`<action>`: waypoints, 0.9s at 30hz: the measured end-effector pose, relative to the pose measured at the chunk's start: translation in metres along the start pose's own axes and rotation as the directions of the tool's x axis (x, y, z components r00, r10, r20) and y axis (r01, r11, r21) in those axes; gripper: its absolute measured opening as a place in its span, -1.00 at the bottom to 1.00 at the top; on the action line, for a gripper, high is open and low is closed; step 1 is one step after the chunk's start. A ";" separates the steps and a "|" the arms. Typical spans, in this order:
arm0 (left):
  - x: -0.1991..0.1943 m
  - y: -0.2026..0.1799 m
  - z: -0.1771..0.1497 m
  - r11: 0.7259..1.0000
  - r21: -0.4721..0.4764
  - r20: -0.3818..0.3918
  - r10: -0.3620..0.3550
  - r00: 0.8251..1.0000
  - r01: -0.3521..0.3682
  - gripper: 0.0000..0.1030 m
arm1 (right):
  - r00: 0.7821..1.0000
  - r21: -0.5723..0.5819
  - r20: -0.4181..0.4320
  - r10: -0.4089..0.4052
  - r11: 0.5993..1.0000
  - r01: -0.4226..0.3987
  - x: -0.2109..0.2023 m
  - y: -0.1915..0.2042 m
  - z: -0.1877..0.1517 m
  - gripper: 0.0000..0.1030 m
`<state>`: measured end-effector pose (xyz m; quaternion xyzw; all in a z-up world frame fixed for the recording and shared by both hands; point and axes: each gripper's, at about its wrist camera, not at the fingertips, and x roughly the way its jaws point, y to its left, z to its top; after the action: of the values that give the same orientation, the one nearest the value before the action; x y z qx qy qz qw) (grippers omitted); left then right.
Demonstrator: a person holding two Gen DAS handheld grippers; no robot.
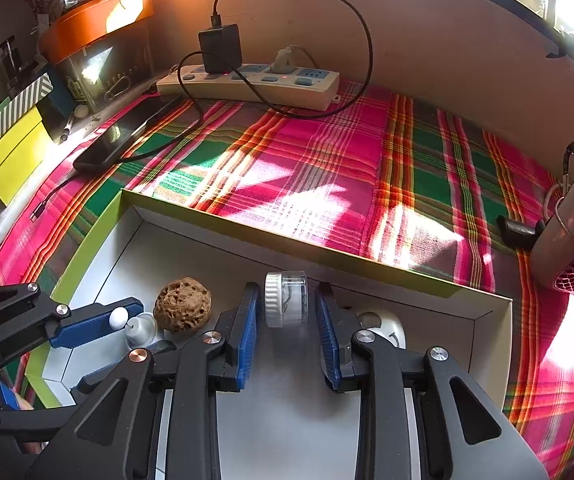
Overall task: Organize objects
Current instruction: 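Open the right gripper to release the cylinder while the left gripper releases the knob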
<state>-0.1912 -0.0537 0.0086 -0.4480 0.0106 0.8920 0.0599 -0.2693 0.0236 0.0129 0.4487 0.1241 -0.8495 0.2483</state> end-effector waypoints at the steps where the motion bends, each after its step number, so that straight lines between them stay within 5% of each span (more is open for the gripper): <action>1: 0.000 0.000 0.000 1.000 -0.002 -0.001 -0.002 1.000 0.002 -0.53 | 1.000 0.001 0.000 -0.002 1.000 0.002 0.000 0.000 0.000 -0.43; 6: 0.000 0.000 0.000 1.000 -0.003 -0.003 -0.004 1.000 0.004 -0.52 | 1.000 0.005 0.000 -0.007 1.000 0.007 -0.001 0.000 0.000 -0.40; 9: -0.001 -0.001 0.000 1.000 -0.009 0.000 -0.007 1.000 0.007 -0.52 | 1.000 0.010 0.006 -0.004 1.000 0.004 -0.003 -0.001 0.000 -0.06; 27: -0.020 0.000 -0.002 1.000 -0.018 0.025 0.002 1.000 -0.001 -0.52 | 0.999 0.029 0.045 -0.008 1.000 0.007 -0.025 0.002 0.000 -0.06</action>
<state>-0.1779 -0.0560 0.0233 -0.4373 0.0021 0.8976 0.0554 -0.2562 0.0297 0.0332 0.4327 0.1078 -0.8619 0.2414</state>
